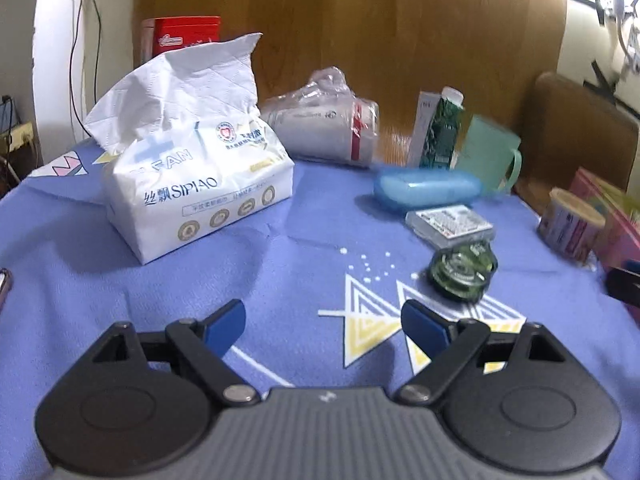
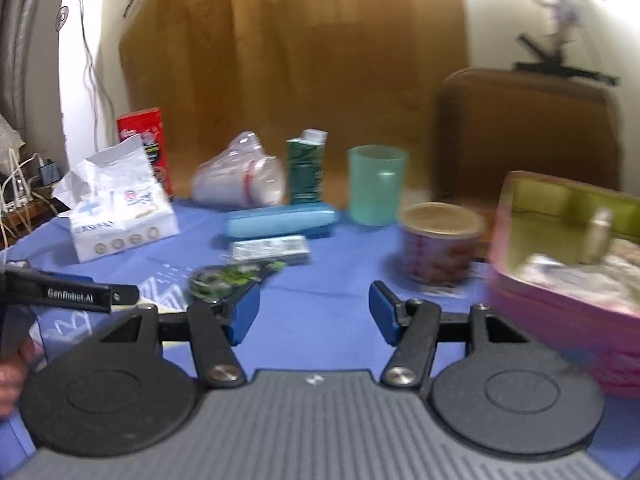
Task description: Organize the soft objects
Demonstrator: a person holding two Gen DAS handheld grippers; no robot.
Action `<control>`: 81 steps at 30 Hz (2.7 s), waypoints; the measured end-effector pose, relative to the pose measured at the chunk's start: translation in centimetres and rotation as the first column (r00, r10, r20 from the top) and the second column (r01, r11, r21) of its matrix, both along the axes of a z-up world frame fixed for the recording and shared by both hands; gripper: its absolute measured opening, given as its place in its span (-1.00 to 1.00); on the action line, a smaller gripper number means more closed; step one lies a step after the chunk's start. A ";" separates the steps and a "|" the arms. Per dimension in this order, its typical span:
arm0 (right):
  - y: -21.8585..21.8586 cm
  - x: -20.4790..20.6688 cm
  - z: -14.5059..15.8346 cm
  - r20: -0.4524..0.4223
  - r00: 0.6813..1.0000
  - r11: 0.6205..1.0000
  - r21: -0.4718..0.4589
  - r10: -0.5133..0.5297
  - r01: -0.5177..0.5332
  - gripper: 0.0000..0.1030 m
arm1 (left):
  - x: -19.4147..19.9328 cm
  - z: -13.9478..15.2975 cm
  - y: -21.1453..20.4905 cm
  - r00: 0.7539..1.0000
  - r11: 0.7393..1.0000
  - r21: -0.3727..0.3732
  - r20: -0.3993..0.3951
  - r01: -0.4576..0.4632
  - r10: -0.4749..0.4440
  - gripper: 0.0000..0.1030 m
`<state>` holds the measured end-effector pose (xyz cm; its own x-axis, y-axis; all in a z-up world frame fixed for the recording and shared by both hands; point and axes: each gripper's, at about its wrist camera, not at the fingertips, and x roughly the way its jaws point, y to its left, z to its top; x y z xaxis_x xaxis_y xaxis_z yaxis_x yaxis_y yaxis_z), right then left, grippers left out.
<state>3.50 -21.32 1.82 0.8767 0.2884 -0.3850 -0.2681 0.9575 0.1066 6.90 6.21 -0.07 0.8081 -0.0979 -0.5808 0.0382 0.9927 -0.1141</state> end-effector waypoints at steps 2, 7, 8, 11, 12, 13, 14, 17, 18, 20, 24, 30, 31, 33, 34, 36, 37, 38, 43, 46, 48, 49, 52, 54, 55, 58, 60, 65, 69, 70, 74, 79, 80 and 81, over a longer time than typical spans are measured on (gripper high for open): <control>1.4 1.8 0.1 -0.011 1.000 1.000 0.002 0.026 -0.026 0.23 | -0.2 0.0 0.3 1.000 1.000 -0.014 0.017 0.004 -0.004 0.71; 5.1 7.5 -0.7 -0.060 0.996 0.997 -0.041 0.066 -0.069 0.66 | -0.2 0.1 0.5 1.000 0.999 -0.051 0.016 0.009 -0.008 0.71; 5.8 8.8 -1.0 -0.076 0.994 0.996 -0.054 0.073 -0.078 0.69 | 0.1 0.0 0.4 1.000 0.998 -0.059 0.017 0.009 -0.008 0.71; 7.4 11.8 -1.9 -0.108 0.991 0.990 -0.112 0.076 -0.088 0.79 | -0.1 0.0 0.4 1.000 0.998 -0.068 0.024 0.010 -0.009 0.71; 7.7 12.6 -2.1 -0.123 0.990 0.987 -0.135 0.075 -0.091 0.80 | -0.1 0.1 0.4 1.000 0.998 -0.068 0.025 0.011 -0.009 0.71; 8.1 13.5 -2.3 -0.153 0.986 0.983 -0.157 0.069 -0.093 0.80 | -0.2 0.1 0.4 1.000 0.998 -0.067 0.027 0.012 -0.010 0.71; 8.2 14.3 -2.5 -0.184 0.981 0.982 -0.165 0.062 -0.093 0.80 | -0.2 0.1 0.4 1.000 0.998 -0.068 0.028 0.014 -0.012 0.71; 7.5 15.4 -2.8 -0.231 0.970 0.988 -0.109 0.077 -0.105 0.81 | -0.2 0.1 0.5 1.000 0.998 -0.068 0.028 0.014 -0.012 0.71; 7.3 15.3 -2.9 -0.232 0.970 0.991 -0.092 0.074 -0.097 0.80 | -0.2 0.1 0.5 1.000 0.998 -0.067 0.027 0.013 -0.012 0.71; 6.5 14.9 -2.9 -0.231 0.972 0.995 -0.075 0.040 -0.059 0.79 | -0.2 0.1 0.4 1.000 0.998 -0.064 0.024 0.012 -0.011 0.71; 4.5 13.5 -3.0 -0.235 0.971 0.999 -0.044 -0.032 0.022 0.79 | -0.1 0.0 0.3 1.000 0.998 -0.054 0.016 0.011 -0.010 0.71; 1.3 9.9 -3.4 -0.226 0.972 0.997 0.013 -0.071 0.076 0.80 | 0.0 0.0 0.1 1.000 0.999 -0.037 0.006 0.016 -0.016 0.74; 0.9 9.0 -3.3 -0.221 0.973 0.997 0.014 -0.072 0.077 0.80 | 0.1 -0.1 0.1 1.000 0.999 -0.033 0.004 0.018 -0.018 0.74; 0.3 7.1 -3.4 -0.211 0.975 0.998 0.004 -0.068 0.070 0.80 | 0.1 -0.1 -0.1 1.000 1.000 -0.021 -0.001 0.020 -0.020 0.75; 0.0 6.3 -3.3 -0.209 0.976 0.998 0.003 -0.065 0.067 0.80 | 0.1 -0.1 -0.2 1.000 1.000 -0.013 -0.003 0.022 -0.022 0.75; -0.6 4.6 -3.4 -0.210 0.976 0.998 0.017 -0.050 0.055 0.80 | 0.1 -0.2 -0.6 1.000 1.000 0.007 -0.008 0.027 -0.027 0.78; -0.6 3.8 -3.4 -0.207 0.977 0.999 0.017 -0.042 0.046 0.80 | 0.1 -0.2 -0.7 1.000 0.999 0.018 -0.011 0.029 -0.029 0.78; -0.7 2.7 -3.4 -0.203 0.979 0.999 0.011 -0.034 0.037 0.80 | 0.1 -0.2 -0.9 0.999 0.999 0.029 -0.015 0.030 -0.030 0.79; 0.0 -1.7 -3.7 -0.152 0.988 0.999 -0.044 0.022 -0.029 0.80 | 0.2 -0.3 -1.6 0.999 0.996 0.077 -0.028 0.034 -0.032 0.80; 0.8 -3.5 -3.8 -0.138 0.987 0.993 -0.074 0.077 -0.088 0.80 | 0.3 -0.4 -2.0 0.999 0.993 0.107 -0.036 0.042 -0.038 0.83; 1.1 -4.0 -3.8 -0.130 0.986 0.990 -0.083 0.107 -0.118 0.80 | 0.3 -0.4 -2.2 0.999 0.992 0.121 -0.040 0.042 -0.037 0.84; 1.2 -4.1 -3.8 -0.128 0.986 0.989 -0.089 0.109 -0.121 0.80 | 0.3 -0.4 -2.3 0.999 0.991 0.126 -0.041 0.041 -0.036 0.84; 1.2 -3.9 -3.9 -0.137 0.984 0.988 -0.084 0.114 -0.126 0.84 | 0.3 -0.4 -2.4 0.999 0.990 0.135 -0.043 0.037 -0.032 0.87; 0.9 -3.7 -3.9 -0.149 0.982 0.990 -0.063 0.119 -0.130 0.85 | 0.3 -0.5 -2.4 0.998 0.990 0.139 -0.047 0.036 -0.030 0.90; 0.9 -3.8 -3.9 -0.149 0.982 0.990 -0.057 0.120 -0.129 0.86 | 0.3 -0.5 -2.4 0.998 0.989 0.141 -0.049 0.037 -0.030 0.90; 1.0 -4.1 -4.0 -0.148 0.981 0.990 -0.052 0.123 -0.132 0.86 | 0.4 -0.5 -2.5 0.998 0.989 0.146 -0.053 0.037 -0.030 0.92; 1.0 -4.2 -4.0 -0.147 0.981 0.989 -0.052 0.127 -0.136 0.87 | 0.4 -0.6 -2.5 0.998 0.988 0.148 -0.054 0.036 -0.028 0.93; 1.0 -4.2 -3.9 -0.149 0.980 0.989 -0.051 0.133 -0.142 0.88 | 0.5 -0.6 -2.5 0.998 0.988 0.149 -0.058 0.033 -0.024 0.96; 1.0 -4.2 -4.0 -0.150 0.980 0.988 -0.059 0.133 -0.143 0.89 | 0.6 -0.6 -2.5 0.998 0.989 0.148 -0.061 0.031 -0.022 0.99; 1.0 -4.2 -4.0 -0.150 0.980 0.988 -0.060 0.133 -0.144 0.89 | 0.6 -0.6 -2.5 0.998 0.988 0.148 -0.061 0.031 -0.022 0.99; 1.2 -4.4 -4.0 -0.153 0.980 0.987 -0.079 0.129 -0.143 0.89 | 0.6 -0.6 -2.4 0.998 0.988 0.148 -0.061 0.031 -0.022 0.99; 0.8 -4.9 -4.1 -0.145 0.983 0.989 -0.074 0.114 -0.126 0.79 | 0.6 -0.6 -2.4 0.998 0.989 0.148 -0.061 0.030 -0.021 0.99; 0.8 -5.0 -4.1 -0.145 0.983 0.989 -0.076 0.114 -0.126 0.79 | 0.6 -0.6 -2.4 0.998 0.989 0.148 -0.061 0.029 -0.021 0.99; 0.9 -5.1 -4.0 -0.145 0.983 0.989 -0.080 0.114 -0.127 0.79 | 0.6 -0.6 -2.4 0.998 0.989 0.147 -0.061 0.030 -0.021 0.99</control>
